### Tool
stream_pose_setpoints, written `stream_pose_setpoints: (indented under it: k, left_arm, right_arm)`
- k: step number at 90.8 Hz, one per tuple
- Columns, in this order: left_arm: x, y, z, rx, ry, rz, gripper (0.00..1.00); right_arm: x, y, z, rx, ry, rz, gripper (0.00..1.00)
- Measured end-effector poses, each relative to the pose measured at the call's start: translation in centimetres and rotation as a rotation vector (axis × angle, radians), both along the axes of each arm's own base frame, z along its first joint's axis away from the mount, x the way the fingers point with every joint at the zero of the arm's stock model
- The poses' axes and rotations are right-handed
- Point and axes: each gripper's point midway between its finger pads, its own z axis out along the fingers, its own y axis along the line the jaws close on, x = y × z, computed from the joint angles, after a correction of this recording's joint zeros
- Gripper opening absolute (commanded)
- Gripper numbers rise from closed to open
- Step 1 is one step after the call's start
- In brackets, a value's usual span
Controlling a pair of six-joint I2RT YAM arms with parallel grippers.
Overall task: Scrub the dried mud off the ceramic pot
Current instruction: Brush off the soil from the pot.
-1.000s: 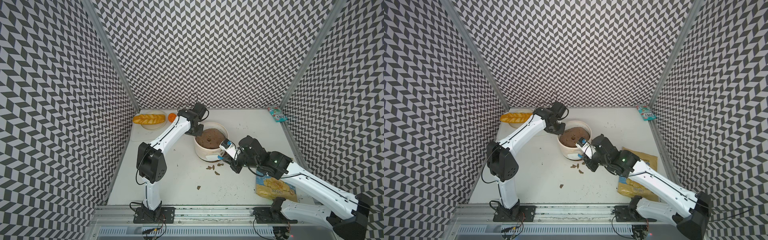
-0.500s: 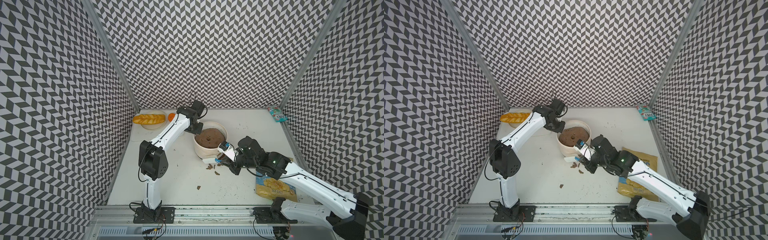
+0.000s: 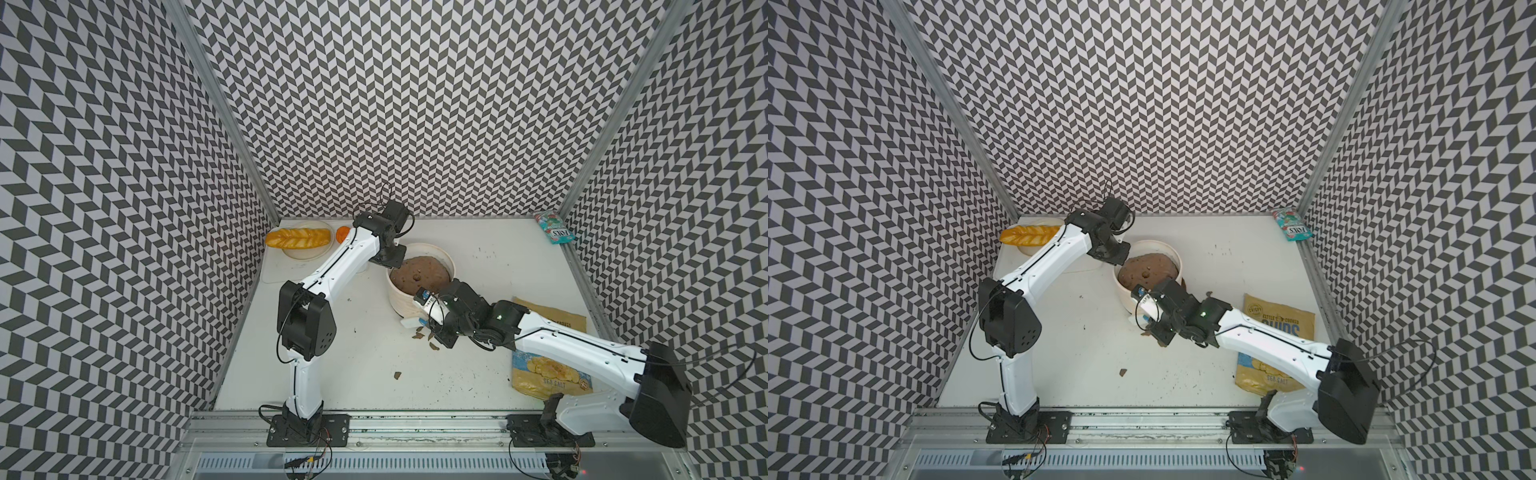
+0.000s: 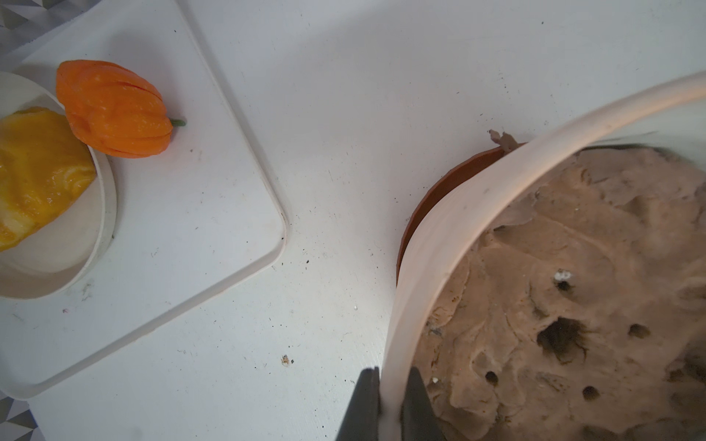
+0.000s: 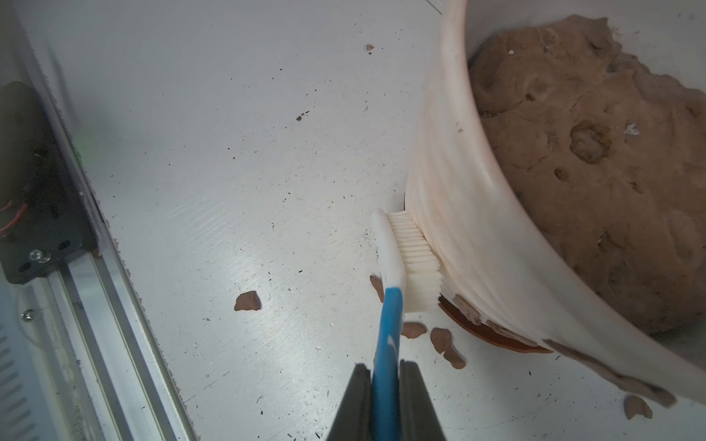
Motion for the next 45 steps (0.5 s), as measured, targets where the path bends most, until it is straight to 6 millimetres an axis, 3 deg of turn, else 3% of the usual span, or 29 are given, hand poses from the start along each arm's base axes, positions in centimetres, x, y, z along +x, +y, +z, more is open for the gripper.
stream_pose_setpoints:
  k: [24, 45]
  left_arm:
    - [0.4, -0.2, 0.0, -0.005, -0.014, -0.005, 0.02]
    - [0.6, -0.2, 0.0, -0.005, -0.021, -0.011, 0.02]
  right_arm:
    - [-0.3, -1.5, 0.9, -0.027, -0.035, -0.034, 0.00]
    - [-1.0, -4.5, 1.9, -0.091, -0.063, -0.071, 0.00]
